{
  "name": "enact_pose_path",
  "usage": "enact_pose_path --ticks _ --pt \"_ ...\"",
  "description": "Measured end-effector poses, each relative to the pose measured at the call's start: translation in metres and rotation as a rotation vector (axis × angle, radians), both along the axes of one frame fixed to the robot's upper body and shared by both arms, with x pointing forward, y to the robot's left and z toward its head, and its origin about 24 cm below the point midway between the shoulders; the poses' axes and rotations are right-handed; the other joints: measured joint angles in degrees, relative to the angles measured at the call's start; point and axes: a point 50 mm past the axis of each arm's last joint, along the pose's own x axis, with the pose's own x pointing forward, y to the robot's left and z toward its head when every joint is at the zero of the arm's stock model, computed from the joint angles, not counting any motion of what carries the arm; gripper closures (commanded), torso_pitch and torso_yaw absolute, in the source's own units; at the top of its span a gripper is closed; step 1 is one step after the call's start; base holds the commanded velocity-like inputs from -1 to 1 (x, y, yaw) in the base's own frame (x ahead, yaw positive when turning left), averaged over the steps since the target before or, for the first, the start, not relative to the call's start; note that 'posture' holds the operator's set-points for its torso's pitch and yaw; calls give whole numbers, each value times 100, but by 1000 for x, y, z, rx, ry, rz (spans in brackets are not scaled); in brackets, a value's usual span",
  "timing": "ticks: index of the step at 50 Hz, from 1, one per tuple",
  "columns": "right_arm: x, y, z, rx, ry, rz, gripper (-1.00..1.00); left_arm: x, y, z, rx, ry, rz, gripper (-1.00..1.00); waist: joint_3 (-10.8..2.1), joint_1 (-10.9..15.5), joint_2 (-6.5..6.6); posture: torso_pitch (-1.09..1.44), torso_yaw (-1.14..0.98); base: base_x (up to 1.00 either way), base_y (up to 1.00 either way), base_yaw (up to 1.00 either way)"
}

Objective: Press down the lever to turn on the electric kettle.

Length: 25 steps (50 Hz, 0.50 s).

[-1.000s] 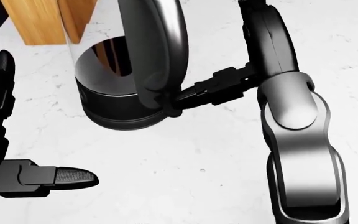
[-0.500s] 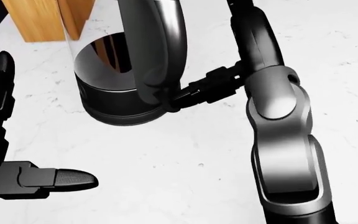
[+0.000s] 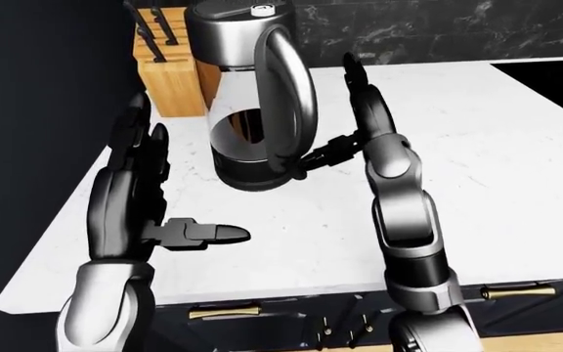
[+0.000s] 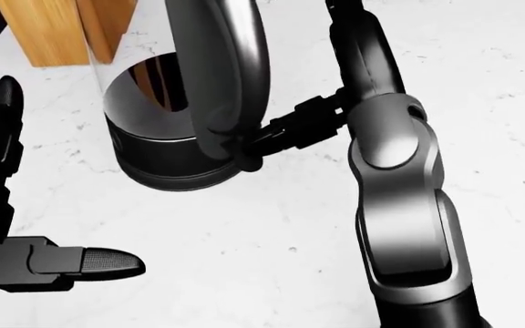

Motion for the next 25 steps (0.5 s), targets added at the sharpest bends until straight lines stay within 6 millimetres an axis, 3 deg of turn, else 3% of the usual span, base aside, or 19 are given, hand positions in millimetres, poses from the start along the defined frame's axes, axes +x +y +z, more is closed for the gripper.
enact_pose_path --ticks 25 --pt "10 2 -14 -75 26 -19 -100 0 0 1 -1 0 1 -100 -46 16 -15 0 0 0 0 0"
